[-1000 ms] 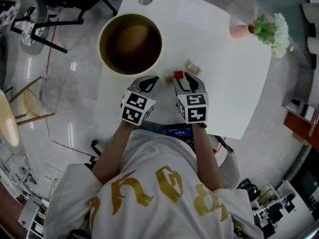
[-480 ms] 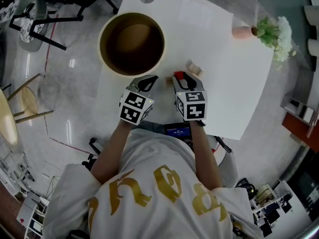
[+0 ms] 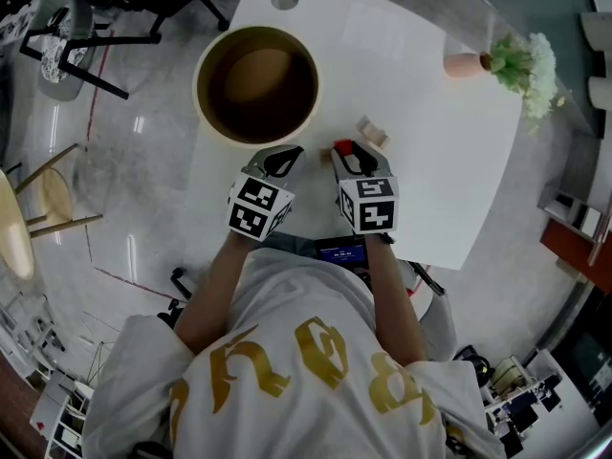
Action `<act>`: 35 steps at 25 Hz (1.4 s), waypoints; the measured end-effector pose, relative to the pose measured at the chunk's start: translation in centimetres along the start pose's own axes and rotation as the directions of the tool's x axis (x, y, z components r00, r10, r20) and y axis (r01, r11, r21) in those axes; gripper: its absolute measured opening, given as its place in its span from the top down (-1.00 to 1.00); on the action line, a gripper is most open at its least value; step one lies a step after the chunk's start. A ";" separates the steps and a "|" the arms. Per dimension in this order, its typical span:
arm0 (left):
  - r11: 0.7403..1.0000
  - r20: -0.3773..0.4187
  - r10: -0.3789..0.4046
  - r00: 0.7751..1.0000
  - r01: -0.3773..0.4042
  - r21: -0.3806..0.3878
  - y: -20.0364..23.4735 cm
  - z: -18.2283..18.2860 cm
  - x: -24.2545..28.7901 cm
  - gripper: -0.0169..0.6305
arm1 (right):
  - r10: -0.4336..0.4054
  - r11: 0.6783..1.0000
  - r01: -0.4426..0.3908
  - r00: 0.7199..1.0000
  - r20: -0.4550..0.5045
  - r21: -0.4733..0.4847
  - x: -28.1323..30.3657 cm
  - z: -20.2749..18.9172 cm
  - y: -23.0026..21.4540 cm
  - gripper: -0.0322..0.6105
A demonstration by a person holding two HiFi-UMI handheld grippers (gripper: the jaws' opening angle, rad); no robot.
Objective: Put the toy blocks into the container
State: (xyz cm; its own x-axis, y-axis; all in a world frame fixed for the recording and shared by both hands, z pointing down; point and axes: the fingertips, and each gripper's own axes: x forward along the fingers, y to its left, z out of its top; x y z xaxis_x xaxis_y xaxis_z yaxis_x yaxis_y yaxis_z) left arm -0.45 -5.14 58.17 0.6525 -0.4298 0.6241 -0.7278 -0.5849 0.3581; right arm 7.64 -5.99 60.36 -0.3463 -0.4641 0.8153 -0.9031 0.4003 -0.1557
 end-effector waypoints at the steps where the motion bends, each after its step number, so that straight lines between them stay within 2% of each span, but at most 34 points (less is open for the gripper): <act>1: 1.000 0.004 0.001 1.000 -0.001 0.001 0.0 0.1 -0.1 0.94 | 0.004 1.000 -0.004 1.000 0.007 0.001 -0.1 0.2 0.1 0.36; 7: 1.000 0.029 0.008 1.000 -0.008 -0.001 -0.6 0.8 -0.7 0.94 | 0.028 0.999 -0.029 0.999 0.043 0.030 -1.1 0.9 0.4 0.36; 11: 1.000 0.069 0.010 0.998 -0.008 -0.029 -0.7 1.8 -1.2 0.94 | 0.015 1.000 -0.015 0.996 0.083 0.005 -2.3 1.7 0.4 0.36; 16: 1.000 0.094 0.025 0.995 -0.024 -0.012 -1.4 2.5 -1.9 0.94 | 0.003 1.000 -0.003 0.991 0.135 -0.003 -3.7 2.6 0.1 0.37; 20: 1.000 0.128 0.019 0.992 -0.018 -0.015 -2.1 3.4 -2.7 0.94 | 0.034 0.999 -0.036 0.987 0.155 0.010 -4.7 3.4 0.6 0.37; 26: 0.997 0.211 -0.025 0.977 0.040 -0.067 -3.3 5.3 -4.3 0.94 | 0.052 0.999 -0.051 0.970 0.238 -0.008 -7.1 5.9 1.4 0.37; 30: 0.998 0.254 -0.054 0.966 0.063 -0.027 -4.1 6.4 -5.3 0.94 | 0.058 0.998 -0.052 0.956 0.288 -0.030 -8.1 7.4 1.8 0.37; 35: 0.997 0.325 -0.058 0.944 0.071 -0.029 -4.5 8.0 -7.4 0.94 | 0.084 0.996 -0.078 0.937 0.339 -0.032 -9.3 8.4 2.8 0.37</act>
State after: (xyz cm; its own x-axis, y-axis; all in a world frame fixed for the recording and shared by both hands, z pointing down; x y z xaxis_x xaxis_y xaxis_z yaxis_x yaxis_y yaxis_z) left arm -0.31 -4.80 46.36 0.7269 -0.5950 0.3429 -0.6851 -0.5938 0.4219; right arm 6.23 -7.21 47.67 -0.4864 -0.6691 0.5619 -0.8649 0.4603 -0.2005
